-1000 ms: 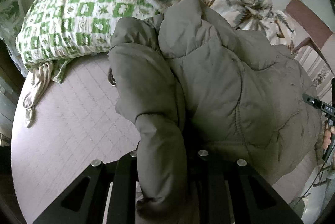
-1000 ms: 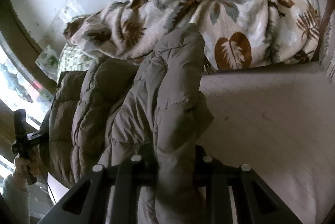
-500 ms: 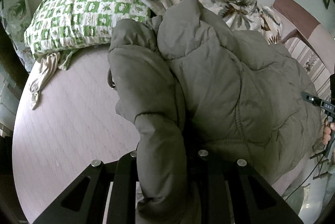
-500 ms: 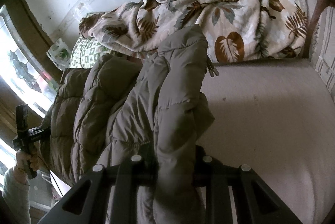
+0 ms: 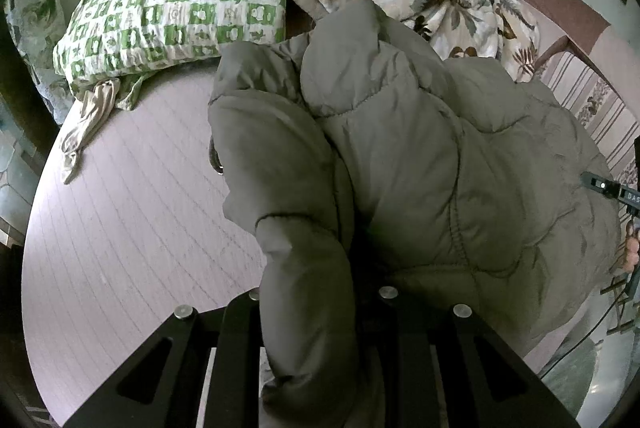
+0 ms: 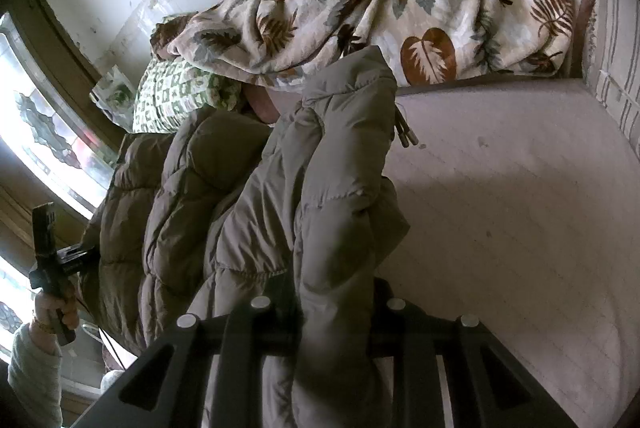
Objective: Fold large clothes
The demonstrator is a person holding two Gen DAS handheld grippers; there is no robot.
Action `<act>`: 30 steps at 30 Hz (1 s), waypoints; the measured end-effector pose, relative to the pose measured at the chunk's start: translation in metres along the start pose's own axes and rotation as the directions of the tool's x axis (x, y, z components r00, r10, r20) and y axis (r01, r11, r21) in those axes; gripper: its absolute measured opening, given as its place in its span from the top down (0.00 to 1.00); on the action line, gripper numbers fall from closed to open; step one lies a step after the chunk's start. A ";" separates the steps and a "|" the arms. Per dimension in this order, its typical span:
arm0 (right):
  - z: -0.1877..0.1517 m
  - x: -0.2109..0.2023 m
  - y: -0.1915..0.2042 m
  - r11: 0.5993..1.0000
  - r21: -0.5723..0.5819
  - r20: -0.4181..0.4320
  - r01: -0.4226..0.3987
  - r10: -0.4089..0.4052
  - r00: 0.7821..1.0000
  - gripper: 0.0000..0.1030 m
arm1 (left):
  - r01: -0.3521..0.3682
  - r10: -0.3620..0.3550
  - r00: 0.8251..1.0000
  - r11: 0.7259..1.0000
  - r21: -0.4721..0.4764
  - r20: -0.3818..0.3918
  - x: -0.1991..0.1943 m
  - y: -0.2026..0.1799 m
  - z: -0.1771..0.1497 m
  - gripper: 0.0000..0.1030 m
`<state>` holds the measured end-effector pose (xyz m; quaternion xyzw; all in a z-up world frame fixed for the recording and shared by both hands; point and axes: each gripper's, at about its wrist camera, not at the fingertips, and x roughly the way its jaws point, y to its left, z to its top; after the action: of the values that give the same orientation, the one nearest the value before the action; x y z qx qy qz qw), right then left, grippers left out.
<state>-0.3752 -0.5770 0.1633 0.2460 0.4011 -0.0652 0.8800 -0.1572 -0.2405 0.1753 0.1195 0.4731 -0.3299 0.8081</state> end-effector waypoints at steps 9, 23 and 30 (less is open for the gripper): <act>-0.008 0.012 -0.005 1.000 -0.004 -0.016 0.016 -0.016 1.000 0.77 | -0.028 0.028 1.000 1.000 0.013 -0.012 0.014 -0.001 -0.019 0.79; -0.024 0.047 -0.033 0.995 0.041 -0.102 0.086 -0.081 0.991 0.77 | -0.072 0.071 0.994 0.997 -0.020 -0.082 0.057 0.017 -0.048 0.78; -0.033 0.074 -0.048 0.988 0.045 -0.176 0.146 -0.136 0.975 0.76 | -0.109 0.108 0.989 0.994 -0.005 -0.103 0.078 0.021 -0.058 0.74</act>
<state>-0.3630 -0.5965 0.0722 0.2468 0.4899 -0.1173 0.8278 -0.1575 -0.2281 0.0764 0.1573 0.5085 -0.2764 0.8002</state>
